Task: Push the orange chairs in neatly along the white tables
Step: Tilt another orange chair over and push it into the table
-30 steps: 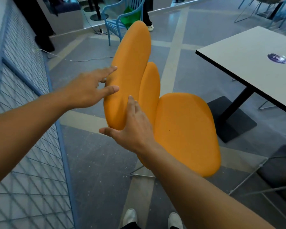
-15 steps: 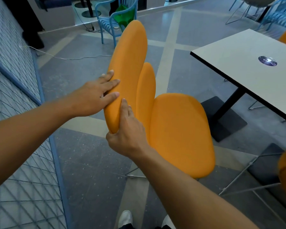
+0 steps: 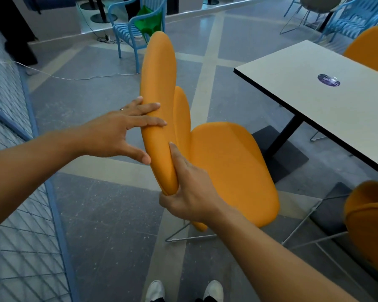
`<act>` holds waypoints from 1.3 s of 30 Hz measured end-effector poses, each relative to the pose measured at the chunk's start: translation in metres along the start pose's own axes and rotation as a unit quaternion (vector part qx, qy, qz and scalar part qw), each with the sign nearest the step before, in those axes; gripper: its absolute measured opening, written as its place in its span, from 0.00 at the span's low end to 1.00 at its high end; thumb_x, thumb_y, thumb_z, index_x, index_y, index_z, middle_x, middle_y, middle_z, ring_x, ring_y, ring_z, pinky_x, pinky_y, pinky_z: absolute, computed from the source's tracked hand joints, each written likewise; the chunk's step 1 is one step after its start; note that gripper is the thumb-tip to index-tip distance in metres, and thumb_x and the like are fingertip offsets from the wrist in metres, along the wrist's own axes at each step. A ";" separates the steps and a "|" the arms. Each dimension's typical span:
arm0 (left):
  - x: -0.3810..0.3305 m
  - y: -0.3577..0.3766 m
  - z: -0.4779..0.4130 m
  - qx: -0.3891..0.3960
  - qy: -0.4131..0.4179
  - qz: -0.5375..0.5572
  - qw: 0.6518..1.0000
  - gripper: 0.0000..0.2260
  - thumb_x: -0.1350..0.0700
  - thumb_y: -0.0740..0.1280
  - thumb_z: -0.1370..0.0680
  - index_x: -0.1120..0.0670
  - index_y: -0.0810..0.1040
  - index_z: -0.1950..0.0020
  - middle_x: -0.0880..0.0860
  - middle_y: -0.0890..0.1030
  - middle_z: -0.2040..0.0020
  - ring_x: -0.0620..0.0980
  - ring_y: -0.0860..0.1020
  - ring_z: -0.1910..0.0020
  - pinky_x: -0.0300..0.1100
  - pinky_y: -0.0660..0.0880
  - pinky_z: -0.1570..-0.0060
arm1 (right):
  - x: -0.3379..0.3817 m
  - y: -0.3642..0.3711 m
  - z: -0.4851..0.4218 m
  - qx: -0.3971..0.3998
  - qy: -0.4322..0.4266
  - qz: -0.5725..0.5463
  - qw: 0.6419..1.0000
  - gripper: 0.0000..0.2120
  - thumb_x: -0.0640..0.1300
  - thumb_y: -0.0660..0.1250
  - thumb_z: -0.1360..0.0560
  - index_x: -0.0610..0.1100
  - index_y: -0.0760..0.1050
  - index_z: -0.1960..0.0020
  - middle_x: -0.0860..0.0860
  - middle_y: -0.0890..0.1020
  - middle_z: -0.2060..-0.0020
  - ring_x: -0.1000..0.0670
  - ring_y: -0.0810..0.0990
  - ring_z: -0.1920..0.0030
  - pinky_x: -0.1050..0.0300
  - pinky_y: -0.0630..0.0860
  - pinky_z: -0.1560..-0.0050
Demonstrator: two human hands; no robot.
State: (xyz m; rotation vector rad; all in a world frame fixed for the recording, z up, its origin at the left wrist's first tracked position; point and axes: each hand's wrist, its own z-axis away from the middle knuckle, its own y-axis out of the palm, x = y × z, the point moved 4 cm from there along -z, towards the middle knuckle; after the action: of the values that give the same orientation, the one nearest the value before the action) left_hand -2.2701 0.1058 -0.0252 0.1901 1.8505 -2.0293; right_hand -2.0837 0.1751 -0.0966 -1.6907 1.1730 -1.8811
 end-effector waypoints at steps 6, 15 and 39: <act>-0.046 0.012 -0.036 -0.010 0.086 -0.065 0.994 0.39 0.23 0.65 0.42 0.33 0.66 0.33 0.42 0.65 0.27 0.49 0.46 0.22 0.58 0.43 0.27 | -0.033 -0.036 0.040 -0.009 -0.017 0.005 1.000 0.51 0.53 0.74 0.29 0.49 0.45 0.18 0.46 0.74 0.31 0.47 0.78 0.46 0.61 0.65 0.53; -0.119 0.035 -0.067 -0.092 0.172 -0.106 0.975 0.38 0.21 0.63 0.46 0.45 0.81 0.47 0.46 0.75 0.52 0.49 0.67 0.52 0.45 0.62 0.49 | -0.077 -0.081 0.092 -0.003 -0.002 -0.005 1.000 0.49 0.57 0.75 0.29 0.52 0.51 0.18 0.54 0.79 0.43 0.55 0.77 0.52 0.59 0.73 0.52; -0.239 0.085 -0.123 -0.166 0.095 -0.090 0.977 0.38 0.16 0.52 0.47 0.43 0.76 0.55 0.44 0.71 0.57 0.50 0.70 0.52 0.51 0.63 0.45 | -0.184 -0.180 0.189 -0.055 0.070 -0.035 0.995 0.38 0.54 0.79 0.31 0.49 0.70 0.25 0.54 0.78 0.33 0.56 0.79 0.37 0.52 0.79 0.41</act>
State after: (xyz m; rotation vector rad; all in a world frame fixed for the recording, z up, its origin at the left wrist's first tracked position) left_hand -2.0385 0.2672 -0.0346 0.1307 2.3711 -1.8283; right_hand -1.8179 0.3518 -0.0889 -1.7003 1.3081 -2.0420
